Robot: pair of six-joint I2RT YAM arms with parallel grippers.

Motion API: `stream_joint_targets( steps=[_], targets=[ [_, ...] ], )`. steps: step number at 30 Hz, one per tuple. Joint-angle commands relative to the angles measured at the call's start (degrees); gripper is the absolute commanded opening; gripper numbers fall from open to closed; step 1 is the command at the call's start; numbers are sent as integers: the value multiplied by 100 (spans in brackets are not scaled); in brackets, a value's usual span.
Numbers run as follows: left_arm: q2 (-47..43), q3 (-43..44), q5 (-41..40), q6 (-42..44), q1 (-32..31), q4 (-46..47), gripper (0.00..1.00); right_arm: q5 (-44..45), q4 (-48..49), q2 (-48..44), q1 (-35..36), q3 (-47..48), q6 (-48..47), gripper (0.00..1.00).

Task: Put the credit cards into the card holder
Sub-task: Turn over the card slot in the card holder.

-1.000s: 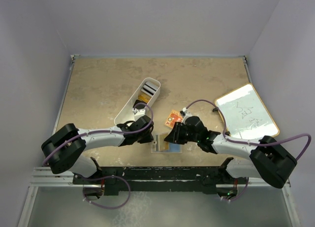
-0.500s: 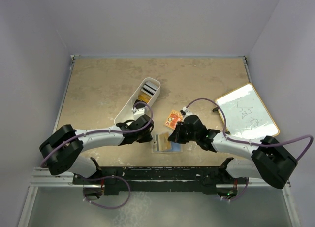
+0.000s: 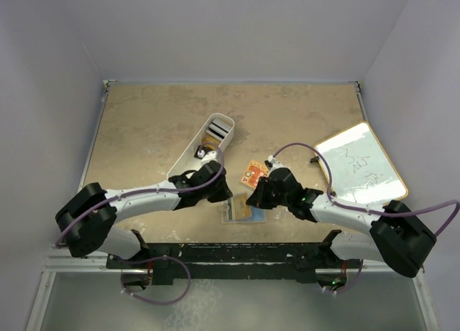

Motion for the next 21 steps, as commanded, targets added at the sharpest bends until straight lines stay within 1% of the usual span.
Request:
stream_joint_targets(
  steps=[1, 6, 17, 21],
  targets=[
    [308, -47, 293, 34, -7, 539, 0, 87, 104, -17, 4, 26, -42, 14],
    [641, -81, 386, 52, -7, 675, 0, 6, 100, -36, 4, 19, -38, 18],
    [950, -78, 445, 42, -7, 628, 0, 38, 63, -103, 1, -27, -10, 19],
    [1041, -62, 561, 25, -11, 745, 0, -114, 172, -110, -4, -26, -10, 24]
  ],
)
